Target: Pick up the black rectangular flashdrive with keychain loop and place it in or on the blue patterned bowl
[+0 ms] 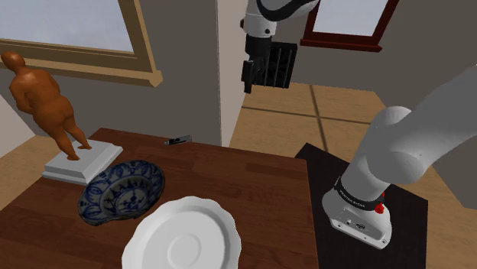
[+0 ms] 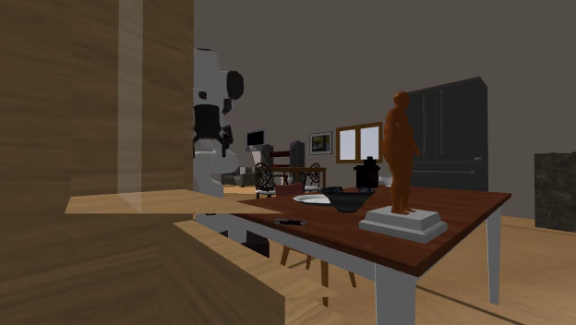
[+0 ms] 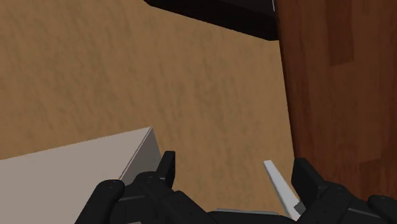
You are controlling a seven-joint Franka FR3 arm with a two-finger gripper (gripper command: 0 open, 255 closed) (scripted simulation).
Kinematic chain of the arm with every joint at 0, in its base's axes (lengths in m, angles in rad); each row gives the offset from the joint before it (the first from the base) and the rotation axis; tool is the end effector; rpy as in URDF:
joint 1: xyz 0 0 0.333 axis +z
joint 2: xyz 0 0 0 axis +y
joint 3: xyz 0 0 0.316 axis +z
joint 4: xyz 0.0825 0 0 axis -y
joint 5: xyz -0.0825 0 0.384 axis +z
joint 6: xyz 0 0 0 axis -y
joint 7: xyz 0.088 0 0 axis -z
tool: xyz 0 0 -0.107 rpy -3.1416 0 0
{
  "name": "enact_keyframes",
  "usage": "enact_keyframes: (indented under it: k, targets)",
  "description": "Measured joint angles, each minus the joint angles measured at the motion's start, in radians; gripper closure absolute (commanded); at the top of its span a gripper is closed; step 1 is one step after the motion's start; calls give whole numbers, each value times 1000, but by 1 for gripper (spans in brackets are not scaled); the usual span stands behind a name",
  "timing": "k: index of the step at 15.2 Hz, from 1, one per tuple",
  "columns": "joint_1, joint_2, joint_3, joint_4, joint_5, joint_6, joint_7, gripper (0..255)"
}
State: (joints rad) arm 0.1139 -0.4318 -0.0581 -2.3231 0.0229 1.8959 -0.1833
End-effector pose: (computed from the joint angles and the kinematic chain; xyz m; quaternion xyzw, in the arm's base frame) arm 0.4211 0.0233 0.5050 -0.9927 -0.1182 -0.0033 0.0228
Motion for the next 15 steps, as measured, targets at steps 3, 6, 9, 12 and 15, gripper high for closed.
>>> enact_keyframes:
  k: [3, 6, 9, 12, 15]
  targets:
    - [32, 92, 11, 43, 5, 51, -57, 0]
    - [59, 185, 21, 85, 9, 104, -119, 0]
    - [88, 291, 41, 148, 13, 149, -168, 0]
    - [115, 381, 64, 204, 13, 184, -214, 0]
    - [137, 473, 85, 269, 7, 213, -264, 0]
